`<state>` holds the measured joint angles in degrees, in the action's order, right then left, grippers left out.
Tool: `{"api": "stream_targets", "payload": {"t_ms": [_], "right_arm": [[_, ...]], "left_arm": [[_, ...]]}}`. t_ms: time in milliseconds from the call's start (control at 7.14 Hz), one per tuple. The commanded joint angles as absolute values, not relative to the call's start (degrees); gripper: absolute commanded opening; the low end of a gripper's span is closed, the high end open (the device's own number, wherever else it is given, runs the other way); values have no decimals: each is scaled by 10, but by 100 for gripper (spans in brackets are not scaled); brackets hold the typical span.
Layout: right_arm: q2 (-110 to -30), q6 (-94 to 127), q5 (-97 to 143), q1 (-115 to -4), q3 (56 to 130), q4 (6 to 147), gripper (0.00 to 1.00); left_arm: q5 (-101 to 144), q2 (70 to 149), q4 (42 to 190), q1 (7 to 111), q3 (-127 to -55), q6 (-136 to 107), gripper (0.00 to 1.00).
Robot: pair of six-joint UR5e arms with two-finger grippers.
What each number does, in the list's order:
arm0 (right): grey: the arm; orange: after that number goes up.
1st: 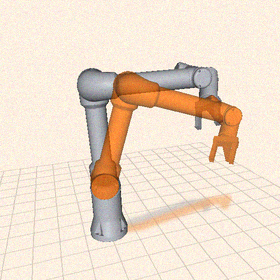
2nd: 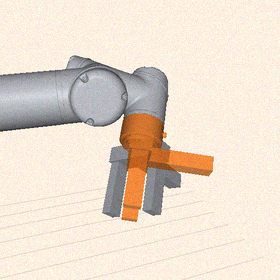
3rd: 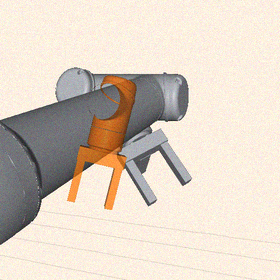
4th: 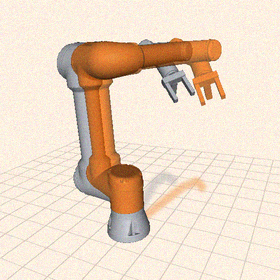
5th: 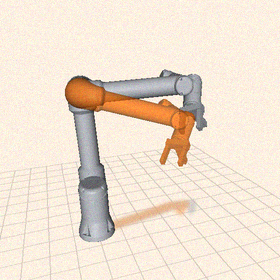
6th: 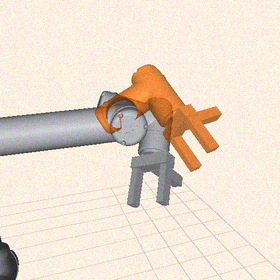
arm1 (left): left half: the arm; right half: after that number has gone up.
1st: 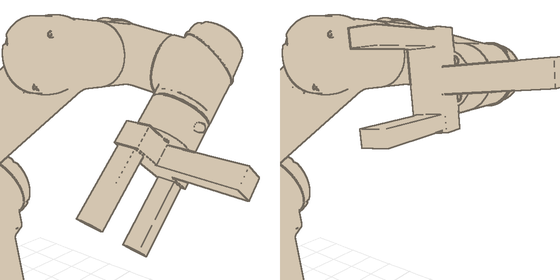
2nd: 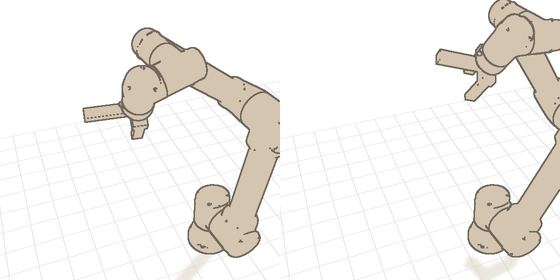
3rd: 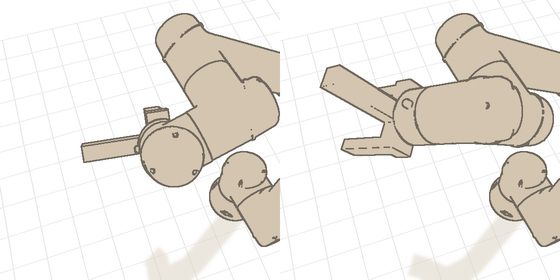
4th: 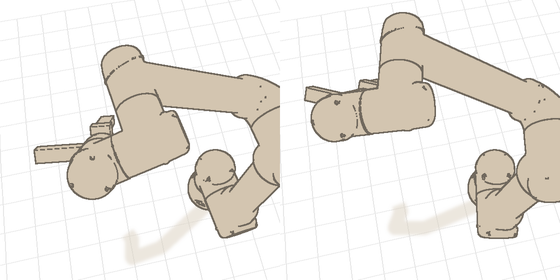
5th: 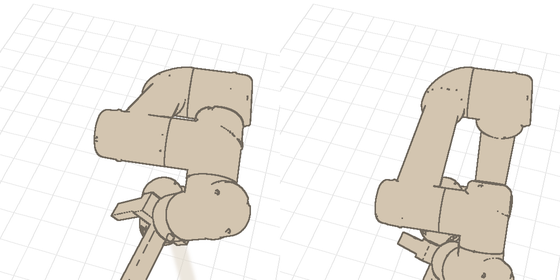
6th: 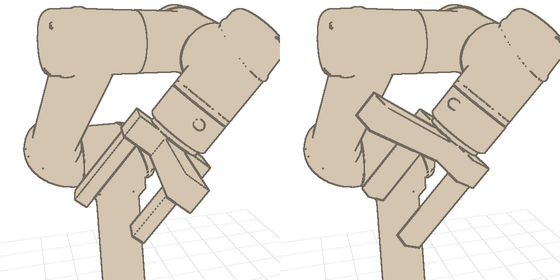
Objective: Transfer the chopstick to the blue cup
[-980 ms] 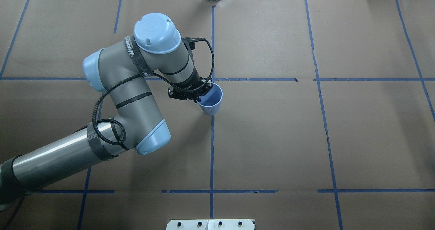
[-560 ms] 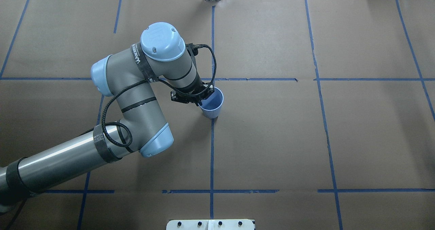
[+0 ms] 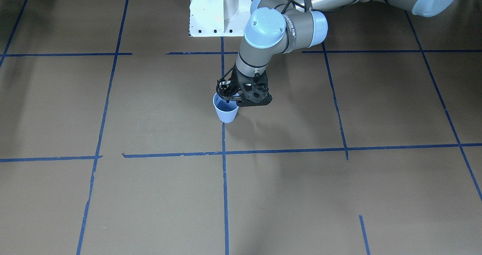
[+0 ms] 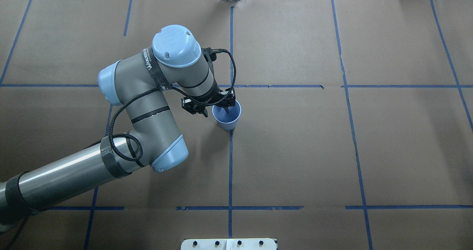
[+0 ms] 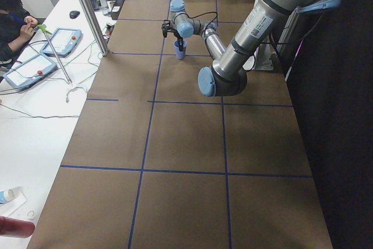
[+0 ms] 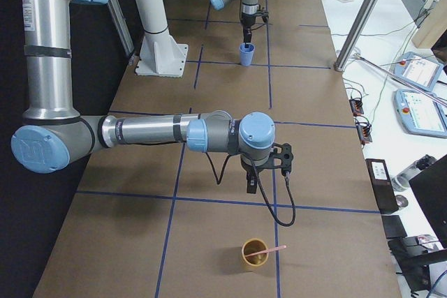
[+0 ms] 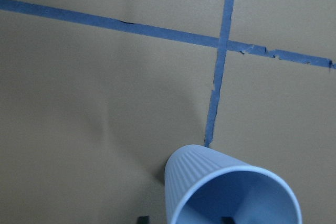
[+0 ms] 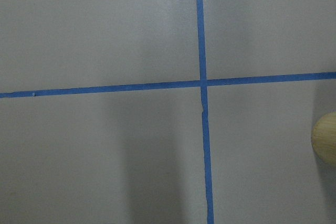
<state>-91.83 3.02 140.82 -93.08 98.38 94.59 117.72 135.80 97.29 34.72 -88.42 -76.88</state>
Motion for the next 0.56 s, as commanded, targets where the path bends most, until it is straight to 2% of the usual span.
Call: {"api": "stream_targets", "payload": {"t_ms": [0,140,420], "right_arm": [[-919,31,1412,-931,983,947,100],[-919,30,1412,-931,983,946,100],[-924,13,1409,-943,966,944,100]], "left_arm": [[1190,1357,956,378,-918,-767,100],[1228,1341,916,396,-949,-748,100],[1238,1269,839,425,-1059,-651,100]]}}
